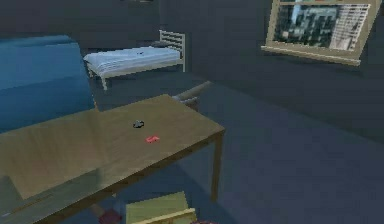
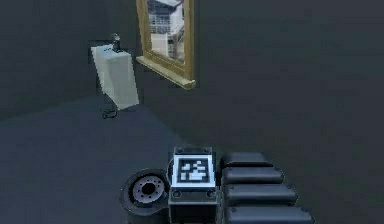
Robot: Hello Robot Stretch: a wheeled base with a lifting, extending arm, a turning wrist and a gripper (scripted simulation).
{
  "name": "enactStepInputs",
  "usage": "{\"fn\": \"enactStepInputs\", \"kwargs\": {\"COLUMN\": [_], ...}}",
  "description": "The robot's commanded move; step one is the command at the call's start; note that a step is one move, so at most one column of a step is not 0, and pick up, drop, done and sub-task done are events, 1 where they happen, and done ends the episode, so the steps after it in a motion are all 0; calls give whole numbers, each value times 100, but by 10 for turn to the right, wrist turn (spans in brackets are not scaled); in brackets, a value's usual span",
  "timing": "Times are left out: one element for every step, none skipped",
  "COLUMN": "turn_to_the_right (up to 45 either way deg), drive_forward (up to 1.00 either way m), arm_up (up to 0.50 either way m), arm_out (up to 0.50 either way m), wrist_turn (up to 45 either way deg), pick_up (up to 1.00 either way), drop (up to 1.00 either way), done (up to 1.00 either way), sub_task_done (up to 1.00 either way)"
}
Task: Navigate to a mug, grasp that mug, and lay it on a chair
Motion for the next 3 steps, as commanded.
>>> {"fn": "enactStepInputs", "kwargs": {"turn_to_the_right": [-300,0,240], "drive_forward": [0,25,0], "arm_up": [0,0,0], "arm_out": [0,0,0], "wrist_turn": [0,0,0], "pick_up": [0,0,0], "drop": [0,0,0], "done": [0,0,0], "sub_task_done": [0,0,0]}}
